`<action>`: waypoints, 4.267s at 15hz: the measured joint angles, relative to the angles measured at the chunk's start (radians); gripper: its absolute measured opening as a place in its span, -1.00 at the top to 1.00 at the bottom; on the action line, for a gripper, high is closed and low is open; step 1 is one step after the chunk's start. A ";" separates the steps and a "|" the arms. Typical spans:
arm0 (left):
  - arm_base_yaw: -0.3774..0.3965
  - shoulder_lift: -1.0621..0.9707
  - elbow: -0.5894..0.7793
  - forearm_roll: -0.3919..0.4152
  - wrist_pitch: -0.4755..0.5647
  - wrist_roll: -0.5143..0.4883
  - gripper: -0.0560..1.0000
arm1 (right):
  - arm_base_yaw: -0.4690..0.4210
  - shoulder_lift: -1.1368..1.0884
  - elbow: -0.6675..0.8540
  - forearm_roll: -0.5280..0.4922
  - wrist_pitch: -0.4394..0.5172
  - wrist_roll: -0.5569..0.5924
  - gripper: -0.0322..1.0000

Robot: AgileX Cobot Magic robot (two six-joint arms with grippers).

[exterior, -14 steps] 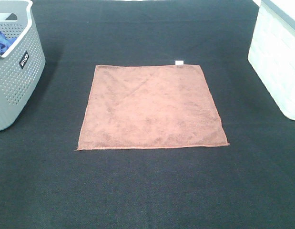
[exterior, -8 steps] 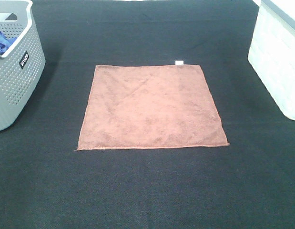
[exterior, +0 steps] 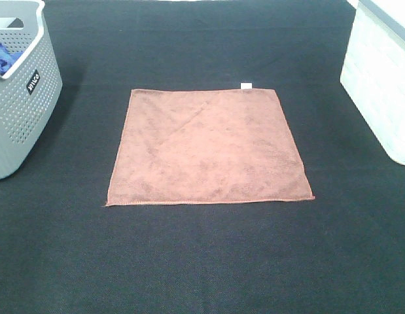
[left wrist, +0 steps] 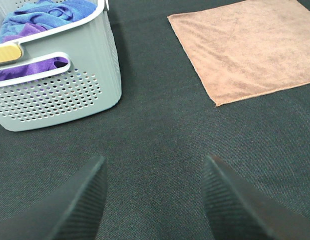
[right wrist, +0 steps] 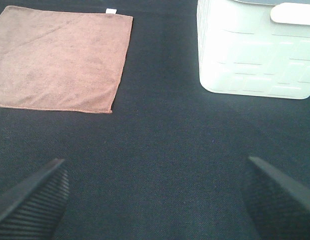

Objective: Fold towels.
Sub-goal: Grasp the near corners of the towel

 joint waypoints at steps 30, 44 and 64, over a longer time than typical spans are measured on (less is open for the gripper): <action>0.000 0.000 0.000 0.000 0.000 0.000 -0.15 | 0.000 0.000 0.000 0.000 0.000 0.000 -0.77; 0.000 0.000 -0.004 0.000 -0.012 0.000 -0.15 | 0.000 0.000 0.000 0.000 0.000 0.000 -0.77; 0.000 1.164 -0.027 -0.749 -0.398 0.286 -0.15 | 0.000 1.212 -0.337 0.170 -0.242 0.004 -0.41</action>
